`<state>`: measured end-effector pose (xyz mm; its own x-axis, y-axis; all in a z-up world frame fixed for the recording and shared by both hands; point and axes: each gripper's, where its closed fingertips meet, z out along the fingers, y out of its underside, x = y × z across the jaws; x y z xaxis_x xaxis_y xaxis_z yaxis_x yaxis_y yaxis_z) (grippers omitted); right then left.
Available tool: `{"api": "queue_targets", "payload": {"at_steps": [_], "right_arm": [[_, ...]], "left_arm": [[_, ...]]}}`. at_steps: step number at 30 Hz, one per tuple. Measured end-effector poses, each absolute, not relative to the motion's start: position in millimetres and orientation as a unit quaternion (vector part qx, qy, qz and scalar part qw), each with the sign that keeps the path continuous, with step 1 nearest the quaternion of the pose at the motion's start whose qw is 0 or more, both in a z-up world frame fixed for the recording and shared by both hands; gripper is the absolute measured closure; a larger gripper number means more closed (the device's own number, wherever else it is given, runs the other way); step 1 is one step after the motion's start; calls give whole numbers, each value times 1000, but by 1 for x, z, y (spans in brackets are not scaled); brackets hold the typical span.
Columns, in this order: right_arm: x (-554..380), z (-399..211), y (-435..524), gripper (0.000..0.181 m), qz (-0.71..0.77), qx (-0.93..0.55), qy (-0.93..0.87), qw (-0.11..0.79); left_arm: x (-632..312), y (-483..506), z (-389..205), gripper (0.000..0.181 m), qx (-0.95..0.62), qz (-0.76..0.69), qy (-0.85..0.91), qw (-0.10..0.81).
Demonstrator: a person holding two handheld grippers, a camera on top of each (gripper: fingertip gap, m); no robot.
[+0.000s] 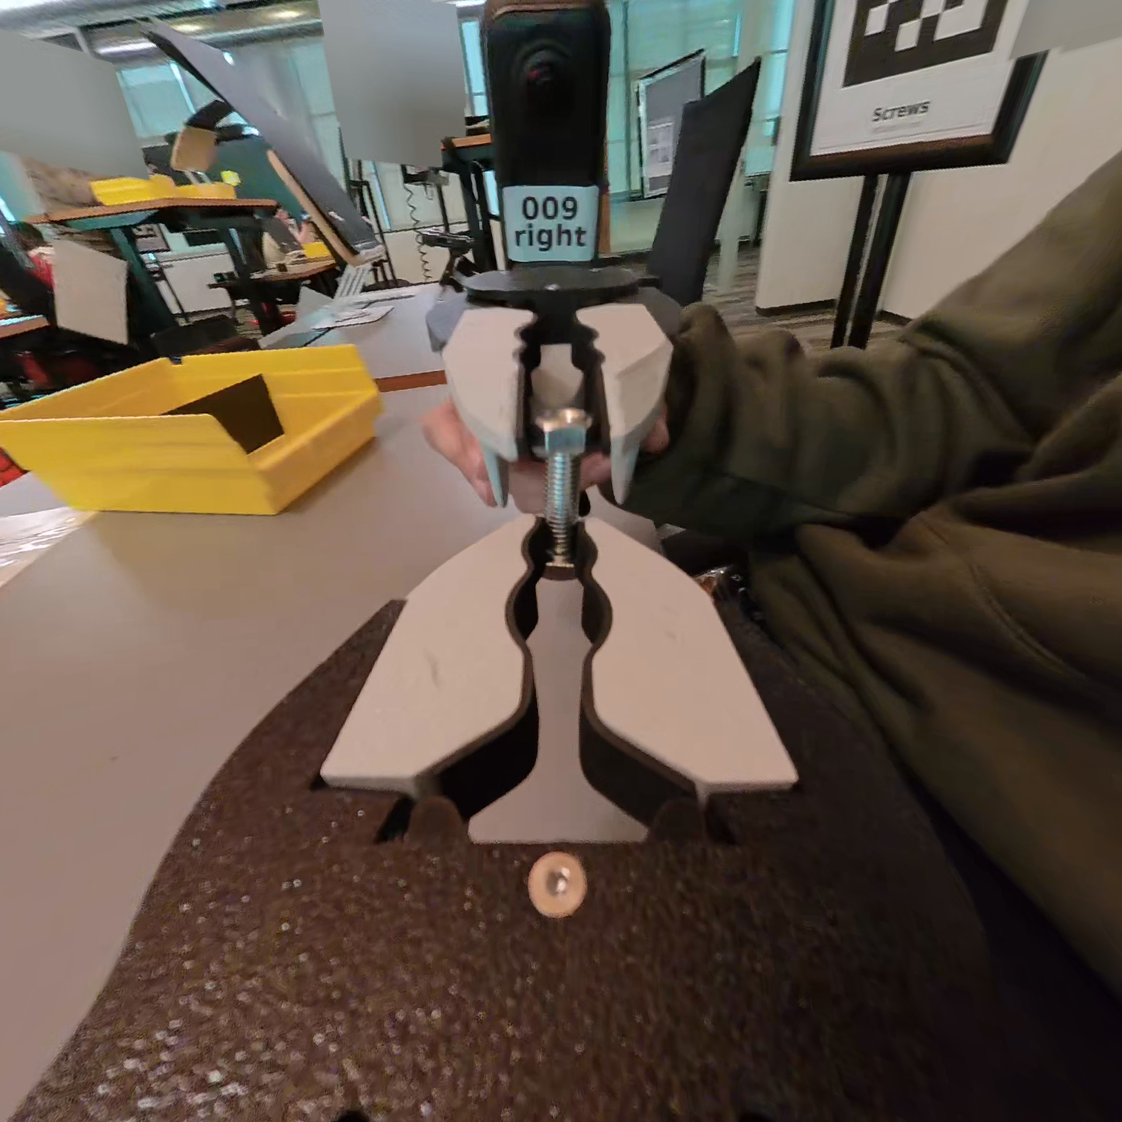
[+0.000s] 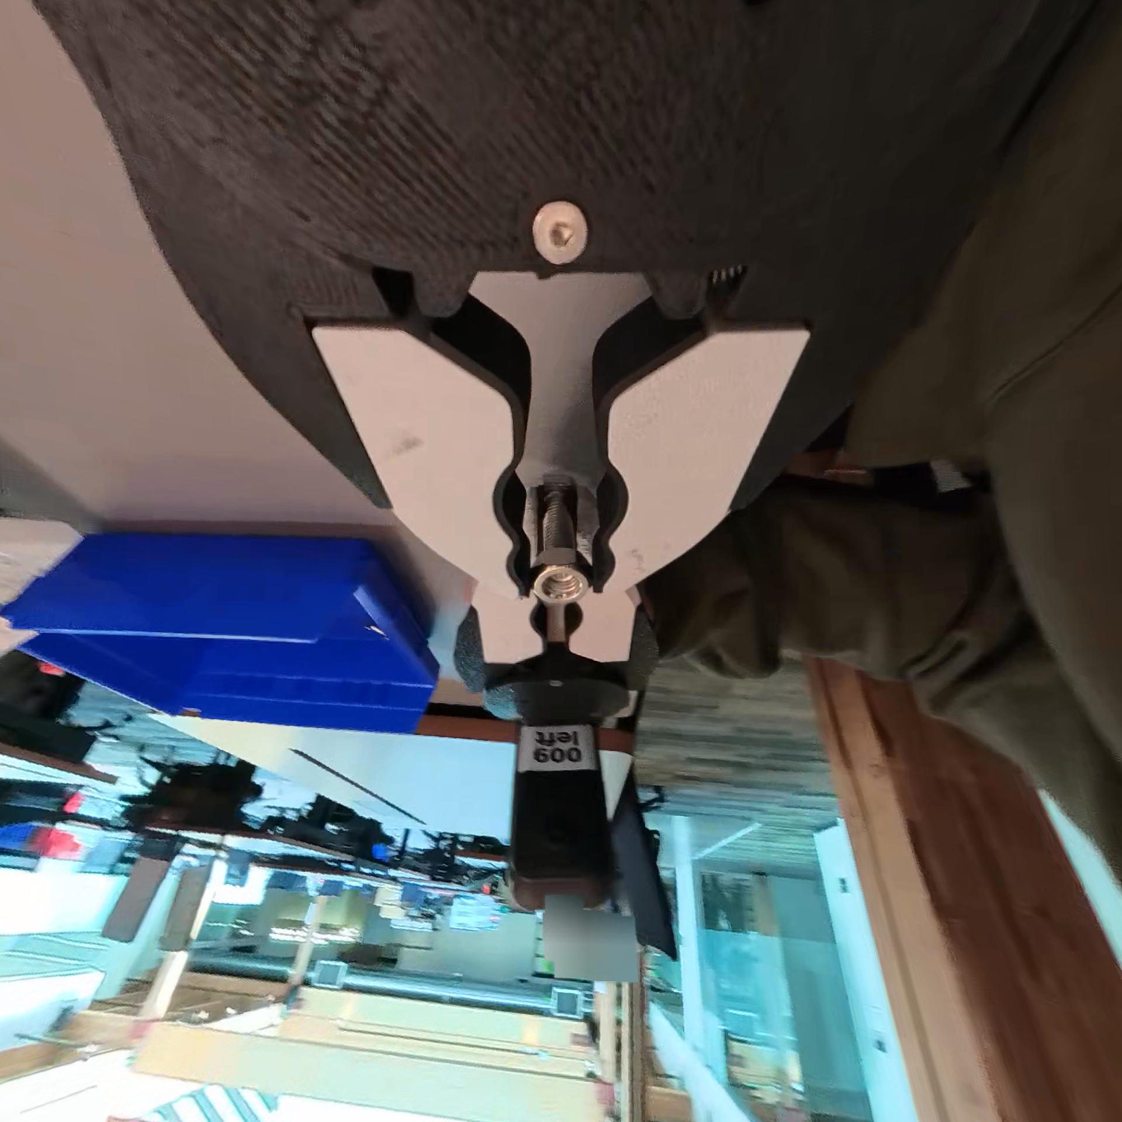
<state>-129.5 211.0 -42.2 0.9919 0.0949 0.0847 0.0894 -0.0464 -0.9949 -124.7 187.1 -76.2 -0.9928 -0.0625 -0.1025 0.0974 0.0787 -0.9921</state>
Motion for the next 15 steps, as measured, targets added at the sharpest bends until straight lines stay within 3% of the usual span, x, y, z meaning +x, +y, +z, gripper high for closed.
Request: {"api": "queue_targets", "payload": {"at_steps": [4, 7, 11, 15], "right_arm": [[-133, -21, 198, 162, 45, -670, -71, 738], [-91, -25, 190, 162, -58, -688, 21, 723], [5, -47, 122, 162, -296, -699, 249, 601], [74, -57, 27, 162, -416, -679, 366, 481]], "left_arm": [[-120, 186, -81, 172, 0, -679, 732, 55], [-104, 191, -80, 172, -43, -678, 728, 87], [-89, 198, -84, 172, -86, -668, 731, 113], [-83, 200, -86, 172, -103, -668, 726, 124]]}}
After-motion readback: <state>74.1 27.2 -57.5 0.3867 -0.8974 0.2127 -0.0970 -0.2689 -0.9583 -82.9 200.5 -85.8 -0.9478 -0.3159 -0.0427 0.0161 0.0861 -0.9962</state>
